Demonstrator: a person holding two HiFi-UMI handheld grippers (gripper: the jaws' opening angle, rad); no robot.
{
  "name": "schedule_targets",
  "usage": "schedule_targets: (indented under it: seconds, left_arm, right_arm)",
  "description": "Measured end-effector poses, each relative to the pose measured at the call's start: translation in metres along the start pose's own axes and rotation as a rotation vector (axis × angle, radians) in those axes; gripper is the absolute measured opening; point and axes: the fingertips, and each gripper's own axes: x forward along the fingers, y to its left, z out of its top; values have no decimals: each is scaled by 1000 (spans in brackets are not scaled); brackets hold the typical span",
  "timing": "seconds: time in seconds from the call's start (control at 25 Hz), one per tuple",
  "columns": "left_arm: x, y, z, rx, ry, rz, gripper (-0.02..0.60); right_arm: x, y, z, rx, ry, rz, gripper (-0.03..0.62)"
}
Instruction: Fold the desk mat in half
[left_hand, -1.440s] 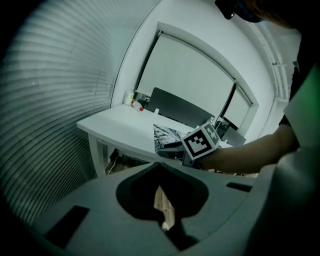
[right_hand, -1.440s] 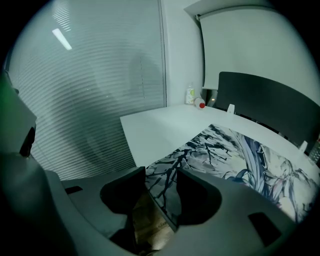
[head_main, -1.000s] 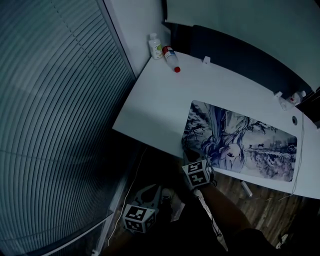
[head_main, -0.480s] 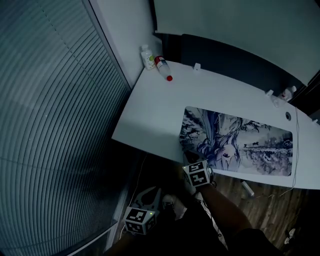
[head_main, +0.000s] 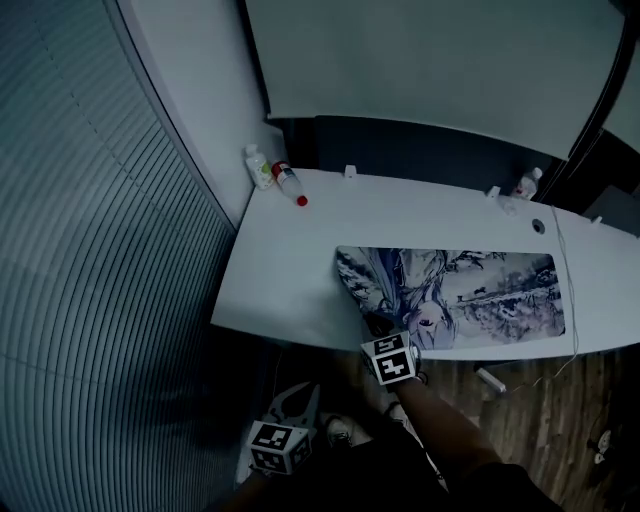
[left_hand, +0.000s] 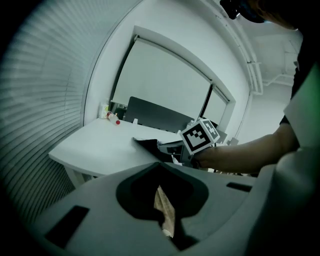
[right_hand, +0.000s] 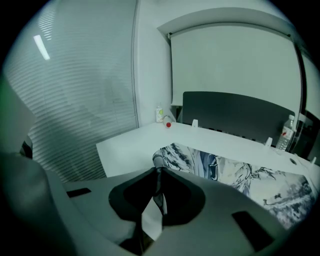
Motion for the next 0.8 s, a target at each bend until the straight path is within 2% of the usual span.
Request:
schedule_targets:
  seconds: [0.28, 0.8]
  left_arm:
    - [14, -18, 15, 71, -3, -89, 6]
    - [31, -40, 14, 121, 26, -212, 6]
  right_arm:
    - [-23, -28, 5, 59, -40, -84, 46]
    - [-53, -69, -18, 171, -36, -218, 46]
